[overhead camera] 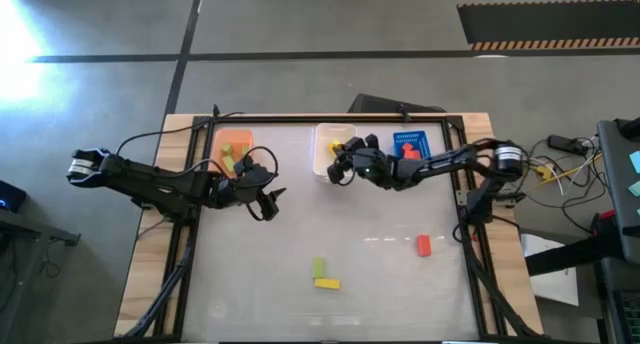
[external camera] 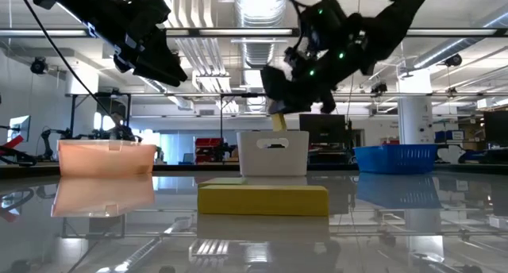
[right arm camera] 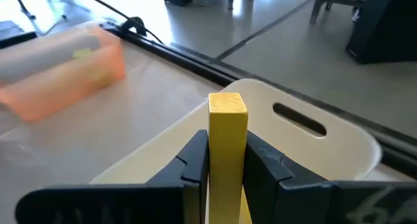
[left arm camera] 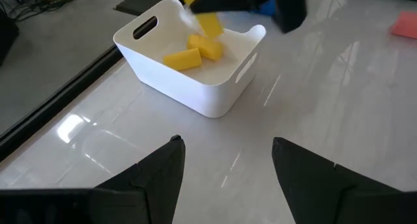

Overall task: Sort & place blocks by color
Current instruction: Put the top yellow block into the white bin, then put the orange block into the blue bin

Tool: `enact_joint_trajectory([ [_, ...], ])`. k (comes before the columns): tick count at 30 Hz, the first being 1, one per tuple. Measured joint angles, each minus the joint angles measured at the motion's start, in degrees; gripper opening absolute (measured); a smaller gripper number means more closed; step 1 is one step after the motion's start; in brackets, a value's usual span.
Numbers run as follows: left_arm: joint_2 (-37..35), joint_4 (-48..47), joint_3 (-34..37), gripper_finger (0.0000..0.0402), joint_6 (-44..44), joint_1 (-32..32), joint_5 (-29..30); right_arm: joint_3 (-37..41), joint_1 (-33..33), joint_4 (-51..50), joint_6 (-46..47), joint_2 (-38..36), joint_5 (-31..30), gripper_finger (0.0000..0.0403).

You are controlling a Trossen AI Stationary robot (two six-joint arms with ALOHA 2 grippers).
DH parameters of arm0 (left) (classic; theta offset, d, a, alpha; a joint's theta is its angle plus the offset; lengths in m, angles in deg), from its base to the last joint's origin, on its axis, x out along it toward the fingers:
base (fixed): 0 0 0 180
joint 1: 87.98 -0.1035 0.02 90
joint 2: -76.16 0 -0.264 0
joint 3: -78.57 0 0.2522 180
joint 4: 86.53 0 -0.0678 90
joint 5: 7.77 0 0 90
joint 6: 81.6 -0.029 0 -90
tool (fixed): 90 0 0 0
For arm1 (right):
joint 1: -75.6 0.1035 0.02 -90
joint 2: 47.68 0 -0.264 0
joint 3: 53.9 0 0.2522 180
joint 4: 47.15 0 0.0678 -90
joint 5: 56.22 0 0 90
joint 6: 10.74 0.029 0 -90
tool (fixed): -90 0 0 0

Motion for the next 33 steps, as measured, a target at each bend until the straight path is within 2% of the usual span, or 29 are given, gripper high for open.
enact_joint_trajectory([
  [4,0.00,0.00,0.02,0.0215,-0.04,0.00,0.00,-0.88,-0.78,4.29,-0.09,3.88,0.05,0.0053],
  [9,0.00,-0.01,0.02,0.0215,-0.41,-0.02,0.00,-2.14,-1.12,3.77,0.99,6.63,0.09,0.0057],
  [16,0.00,0.00,0.04,0.0215,-0.41,-0.04,0.00,-2.43,-0.99,3.60,2.82,7.25,0.44,0.0098],
  [23,0.00,0.04,0.34,0.0215,-0.30,-0.04,0.00,-2.43,-0.55,2.26,2.89,4.07,3.38,0.0150],
  [27,0.00,-0.02,0.90,0.0215,-0.28,-0.07,0.00,-2.41,0.34,0.62,2.92,0.60,6.15,0.0166],
  [33,-0.01,1.24,0.75,0.0215,0.01,-0.04,-0.02,-2.41,3.73,-7.12,2.93,-7.37,15.61,0.0169],
])
